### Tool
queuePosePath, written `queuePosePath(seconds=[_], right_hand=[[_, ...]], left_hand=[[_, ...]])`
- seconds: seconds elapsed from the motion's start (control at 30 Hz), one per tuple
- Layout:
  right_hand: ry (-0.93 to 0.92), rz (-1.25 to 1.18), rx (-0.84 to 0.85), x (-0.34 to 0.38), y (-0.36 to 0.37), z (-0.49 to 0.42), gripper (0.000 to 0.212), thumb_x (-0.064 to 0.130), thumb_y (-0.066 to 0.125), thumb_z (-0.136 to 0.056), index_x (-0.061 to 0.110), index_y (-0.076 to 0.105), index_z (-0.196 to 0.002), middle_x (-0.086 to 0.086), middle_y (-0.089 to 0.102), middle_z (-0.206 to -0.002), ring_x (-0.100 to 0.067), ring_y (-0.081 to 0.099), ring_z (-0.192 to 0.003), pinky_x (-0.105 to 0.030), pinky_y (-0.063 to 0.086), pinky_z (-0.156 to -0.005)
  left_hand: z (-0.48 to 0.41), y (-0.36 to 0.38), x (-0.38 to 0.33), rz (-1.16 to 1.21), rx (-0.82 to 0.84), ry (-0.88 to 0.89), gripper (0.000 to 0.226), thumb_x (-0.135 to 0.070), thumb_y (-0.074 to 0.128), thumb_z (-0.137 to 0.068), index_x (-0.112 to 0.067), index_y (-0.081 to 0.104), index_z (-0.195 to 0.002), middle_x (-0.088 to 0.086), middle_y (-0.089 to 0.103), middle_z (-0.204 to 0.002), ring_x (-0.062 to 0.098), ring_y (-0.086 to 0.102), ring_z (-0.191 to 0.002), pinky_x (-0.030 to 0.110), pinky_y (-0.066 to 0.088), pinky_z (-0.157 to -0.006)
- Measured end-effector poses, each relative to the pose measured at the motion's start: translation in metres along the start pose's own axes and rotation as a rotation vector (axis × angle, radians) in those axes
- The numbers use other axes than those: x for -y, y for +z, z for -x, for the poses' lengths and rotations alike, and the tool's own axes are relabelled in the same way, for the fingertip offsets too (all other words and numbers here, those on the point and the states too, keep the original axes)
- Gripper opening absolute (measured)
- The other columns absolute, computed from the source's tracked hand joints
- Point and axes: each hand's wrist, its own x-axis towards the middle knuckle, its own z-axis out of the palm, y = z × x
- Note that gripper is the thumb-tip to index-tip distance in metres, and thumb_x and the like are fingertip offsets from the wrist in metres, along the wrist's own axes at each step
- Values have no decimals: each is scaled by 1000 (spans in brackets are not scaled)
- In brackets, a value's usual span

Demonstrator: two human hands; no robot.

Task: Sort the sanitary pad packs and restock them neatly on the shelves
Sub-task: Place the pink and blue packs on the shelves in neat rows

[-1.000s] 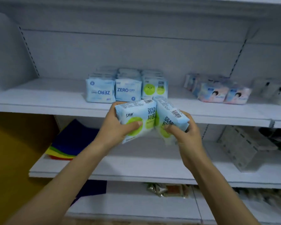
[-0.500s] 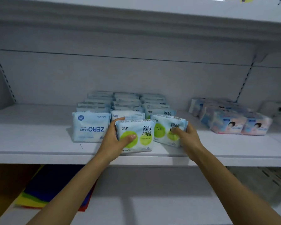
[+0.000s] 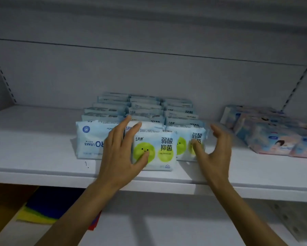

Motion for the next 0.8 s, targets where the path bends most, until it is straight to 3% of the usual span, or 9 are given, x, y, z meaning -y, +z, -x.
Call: queuePosePath(seconds=[0.1, 0.2, 0.4, 0.6, 0.8], right_hand=[[-187, -29, -44, 30, 15, 18, 46, 44, 59, -86, 11, 58, -118, -4, 58, -121, -17, 52, -115, -34, 41, -96], [-278, -12, 1, 48, 35, 40, 38, 40, 62, -84, 12, 62, -110, -4, 59, -113, -16, 53, -108, -29, 42, -87], [-262, -70, 141, 51, 55, 55, 41, 37, 66, -83, 23, 51, -118, 0, 48, -119, -9, 49, -111, -12, 45, -83], [-271, -73, 124, 49, 49, 55, 41, 37, 63, -85, 23, 51, -121, 2, 49, -120, -6, 46, -114, -19, 46, -90], [-294, -52, 88, 49, 16, 46, 45, 41, 59, -87, 24, 46, -126, 1, 57, -127, -7, 48, -119, -25, 43, -99]], left_hand=[[-5, 9, 3, -225, 86, 123, 78, -71, 45, -80, -28, 31, -144, 7, 18, -159, 26, 18, -146, 52, 10, -116], [-10, 10, 12, -318, 114, 120, 87, -79, 41, -77, -26, 30, -145, 8, 19, -159, 26, 15, -147, 59, 1, -115], [-8, 1, 28, -229, 141, 142, 81, -73, 39, -83, -20, 31, -143, 10, 33, -153, 27, 26, -143, 59, 11, -115], [-7, -3, 25, -258, 86, 199, 79, -71, 42, -84, -17, 35, -141, 11, 27, -156, 26, 23, -144, 60, 10, -115], [-12, -9, -3, -278, -29, 244, 71, -58, 42, -90, -10, 33, -141, 13, 26, -155, 27, 21, -145, 52, 10, -119]])
